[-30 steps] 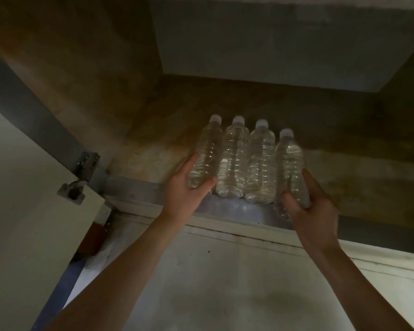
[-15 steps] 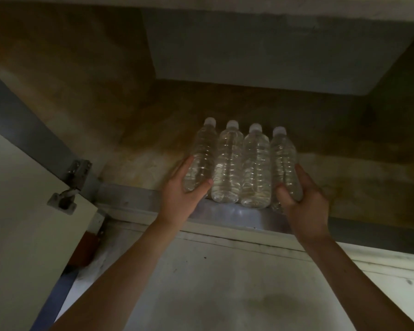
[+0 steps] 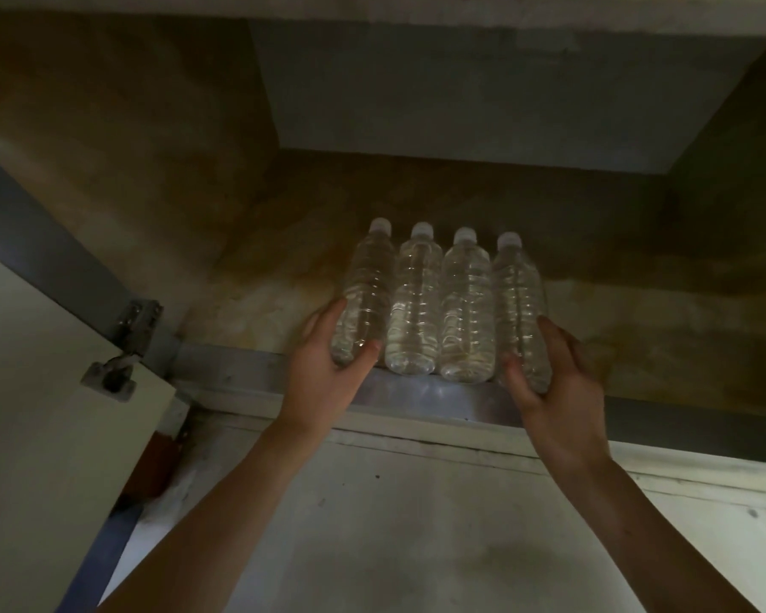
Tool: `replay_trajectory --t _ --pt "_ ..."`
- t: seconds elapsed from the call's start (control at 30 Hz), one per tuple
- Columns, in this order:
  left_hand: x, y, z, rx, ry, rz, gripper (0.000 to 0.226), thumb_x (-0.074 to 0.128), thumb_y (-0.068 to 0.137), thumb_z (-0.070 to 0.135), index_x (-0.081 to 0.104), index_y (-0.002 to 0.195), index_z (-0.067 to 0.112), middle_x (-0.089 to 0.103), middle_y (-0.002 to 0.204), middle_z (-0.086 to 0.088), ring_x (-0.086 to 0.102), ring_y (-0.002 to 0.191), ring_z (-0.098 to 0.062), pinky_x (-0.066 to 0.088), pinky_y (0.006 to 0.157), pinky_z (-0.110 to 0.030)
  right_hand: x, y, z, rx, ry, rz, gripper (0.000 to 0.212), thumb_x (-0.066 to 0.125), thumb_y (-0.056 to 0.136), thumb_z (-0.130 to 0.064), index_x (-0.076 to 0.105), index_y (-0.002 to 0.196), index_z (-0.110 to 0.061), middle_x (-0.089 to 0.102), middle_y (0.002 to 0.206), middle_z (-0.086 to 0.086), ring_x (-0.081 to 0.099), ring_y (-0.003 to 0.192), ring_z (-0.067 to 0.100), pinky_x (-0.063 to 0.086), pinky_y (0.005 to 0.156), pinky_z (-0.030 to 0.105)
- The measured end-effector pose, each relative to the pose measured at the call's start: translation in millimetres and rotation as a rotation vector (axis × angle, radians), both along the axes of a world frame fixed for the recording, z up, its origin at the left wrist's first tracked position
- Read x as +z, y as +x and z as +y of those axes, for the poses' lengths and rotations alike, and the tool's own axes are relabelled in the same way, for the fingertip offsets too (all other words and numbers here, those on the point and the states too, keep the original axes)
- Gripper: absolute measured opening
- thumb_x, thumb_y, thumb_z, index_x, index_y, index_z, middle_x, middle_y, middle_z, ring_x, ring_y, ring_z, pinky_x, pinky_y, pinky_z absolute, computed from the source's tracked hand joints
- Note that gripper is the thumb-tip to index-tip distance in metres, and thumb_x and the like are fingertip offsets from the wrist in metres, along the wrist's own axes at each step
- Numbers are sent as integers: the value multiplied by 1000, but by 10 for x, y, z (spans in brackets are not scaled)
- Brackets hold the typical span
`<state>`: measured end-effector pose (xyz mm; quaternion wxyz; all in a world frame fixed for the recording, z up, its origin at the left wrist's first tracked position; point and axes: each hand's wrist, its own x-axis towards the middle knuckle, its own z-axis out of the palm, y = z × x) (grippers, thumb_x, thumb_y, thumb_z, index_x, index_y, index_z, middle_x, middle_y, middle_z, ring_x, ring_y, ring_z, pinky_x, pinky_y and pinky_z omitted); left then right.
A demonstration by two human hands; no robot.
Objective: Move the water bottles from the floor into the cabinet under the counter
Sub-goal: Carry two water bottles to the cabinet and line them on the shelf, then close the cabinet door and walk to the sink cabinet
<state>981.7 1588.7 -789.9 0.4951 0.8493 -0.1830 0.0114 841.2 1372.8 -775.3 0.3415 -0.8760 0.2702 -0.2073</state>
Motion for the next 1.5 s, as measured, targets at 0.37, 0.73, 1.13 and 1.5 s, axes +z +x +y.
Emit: replay_trajectory --t 0.37,0.73,1.13,1.5 --pt "176 -132 14 -88 482 -338 52 51 98 37 48 142 8 50 144 -12 49 131 -27 46 106 -43 1 -105 33 46 -147 47 55 52 99 -41 40 148 -19 39 150 8 44 131 25 39 97 30" --pt "944 -1636 511 -194 638 -261 46 42 99 34 63 127 4 66 125 -13 60 115 -32 46 102 -41 912 -1280 815 184 -165 298 53 43 97 -41 54 138 -9 57 134 13 50 124 31 46 102 44" --pt "5378 -2415 744 -336 671 -75 46 39 99 37 62 124 6 66 117 -9 60 111 -28 49 95 -39 5202 -1900 1006 289 -166 346 46 43 98 -36 62 127 -6 66 116 10 60 109 30 51 93 41" --pt "8517 -2794 428 -338 477 -361 47 40 99 39 60 129 9 65 124 -5 57 117 -22 50 99 -38 8222 -2512 813 249 -334 177 47 40 99 -40 60 131 -10 64 124 5 57 116 23 49 100 39"
